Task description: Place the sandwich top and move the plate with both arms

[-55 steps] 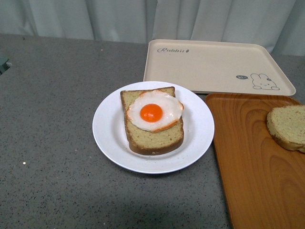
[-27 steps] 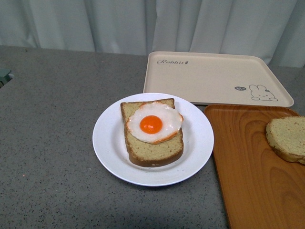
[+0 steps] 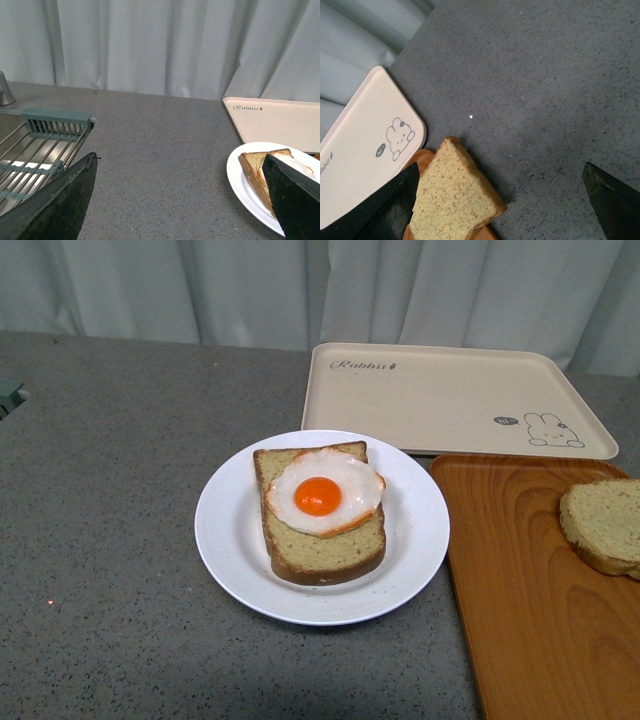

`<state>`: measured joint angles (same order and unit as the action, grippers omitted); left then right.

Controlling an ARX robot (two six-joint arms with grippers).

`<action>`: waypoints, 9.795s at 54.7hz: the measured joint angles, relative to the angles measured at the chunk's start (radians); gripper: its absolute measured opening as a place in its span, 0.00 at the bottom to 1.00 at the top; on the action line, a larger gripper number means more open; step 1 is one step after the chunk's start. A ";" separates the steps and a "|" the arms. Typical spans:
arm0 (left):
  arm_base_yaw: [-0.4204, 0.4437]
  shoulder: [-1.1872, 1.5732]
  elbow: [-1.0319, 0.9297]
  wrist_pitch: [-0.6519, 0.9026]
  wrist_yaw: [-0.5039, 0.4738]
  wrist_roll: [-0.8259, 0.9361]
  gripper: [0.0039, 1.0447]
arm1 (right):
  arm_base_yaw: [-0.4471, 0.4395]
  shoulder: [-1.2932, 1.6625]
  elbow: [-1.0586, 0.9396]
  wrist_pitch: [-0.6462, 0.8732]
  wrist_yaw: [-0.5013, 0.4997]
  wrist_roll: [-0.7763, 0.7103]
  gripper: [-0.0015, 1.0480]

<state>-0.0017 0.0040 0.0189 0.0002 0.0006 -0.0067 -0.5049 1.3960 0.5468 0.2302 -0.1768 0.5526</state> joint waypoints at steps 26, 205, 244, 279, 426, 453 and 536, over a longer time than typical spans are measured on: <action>0.000 0.000 0.000 0.000 0.000 0.000 0.94 | 0.009 0.165 0.139 -0.145 -0.008 -0.103 0.91; 0.000 0.000 0.000 0.000 0.000 0.000 0.94 | 0.256 0.499 0.036 0.327 0.023 0.163 0.28; 0.000 0.000 0.000 0.000 0.000 0.000 0.94 | 0.588 0.291 0.158 0.433 -0.089 0.293 0.03; 0.000 0.000 0.000 0.000 0.000 0.000 0.94 | 0.951 0.568 0.293 0.485 -0.026 0.316 0.03; -0.245 0.651 0.085 0.275 -0.240 -0.802 0.94 | 0.505 -1.392 -0.541 -0.229 0.176 -0.549 0.91; -0.325 1.587 0.296 0.679 -0.293 -0.998 0.94 | 0.505 -1.392 -0.541 -0.229 0.176 -0.550 0.91; -0.531 1.955 0.570 0.705 -0.296 -1.273 0.94 | 0.505 -1.392 -0.541 -0.229 0.176 -0.549 0.91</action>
<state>-0.5323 1.9591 0.5892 0.7048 -0.2955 -1.2800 -0.0002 0.0044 0.0063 0.0013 -0.0010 0.0032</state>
